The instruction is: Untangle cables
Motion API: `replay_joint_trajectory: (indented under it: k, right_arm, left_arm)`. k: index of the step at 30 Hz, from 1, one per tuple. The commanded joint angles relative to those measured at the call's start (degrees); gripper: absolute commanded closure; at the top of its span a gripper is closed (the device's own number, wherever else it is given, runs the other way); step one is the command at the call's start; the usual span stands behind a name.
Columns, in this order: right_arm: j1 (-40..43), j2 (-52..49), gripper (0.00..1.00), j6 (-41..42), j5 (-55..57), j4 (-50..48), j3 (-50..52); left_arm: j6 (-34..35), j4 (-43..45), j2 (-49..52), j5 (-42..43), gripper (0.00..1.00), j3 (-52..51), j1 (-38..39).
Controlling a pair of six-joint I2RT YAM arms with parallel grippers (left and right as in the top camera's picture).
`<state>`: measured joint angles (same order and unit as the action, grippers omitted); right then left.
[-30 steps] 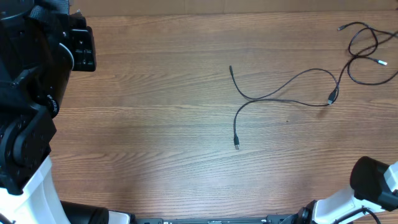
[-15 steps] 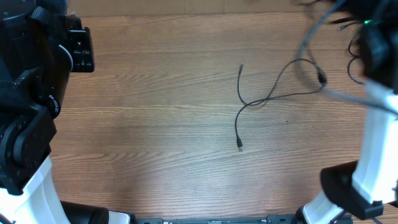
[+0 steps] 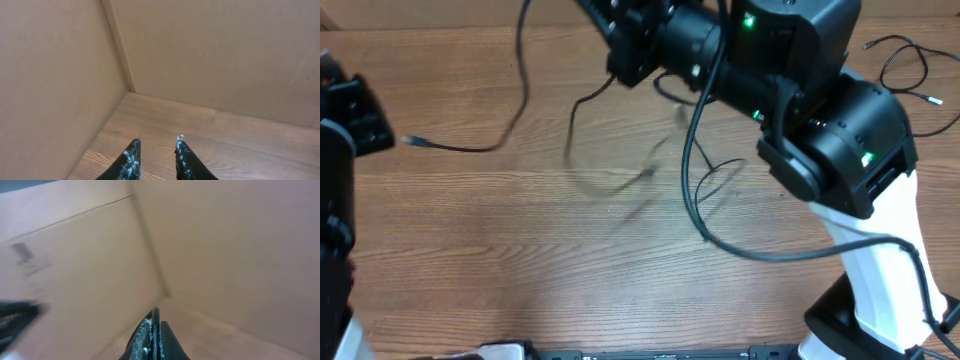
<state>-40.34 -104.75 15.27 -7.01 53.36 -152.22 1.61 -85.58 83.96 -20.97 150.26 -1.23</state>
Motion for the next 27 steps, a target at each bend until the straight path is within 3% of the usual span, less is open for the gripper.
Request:
replay_joint_trajectory:
  k: [1, 16, 27]
  right_arm:
    - [6.9, 0.4, 0.96, -2.0, 8.3, -0.1, -0.2]
    - [45.8, 1.0, 0.96, -2.0, 4.3, -0.3, 0.2]
    - [62.3, -2.7, 0.96, -6.5, 4.6, -1.7, 4.9]
  left_arm:
    - [1.2, 0.0, -0.5, -0.6, 0.77, 0.3, -0.3]
    - [1.2, -0.4, 1.4, -0.2, 0.81, 0.2, -0.3]
    - [1.2, -0.3, 3.7, -0.2, 0.82, 0.2, -0.3]
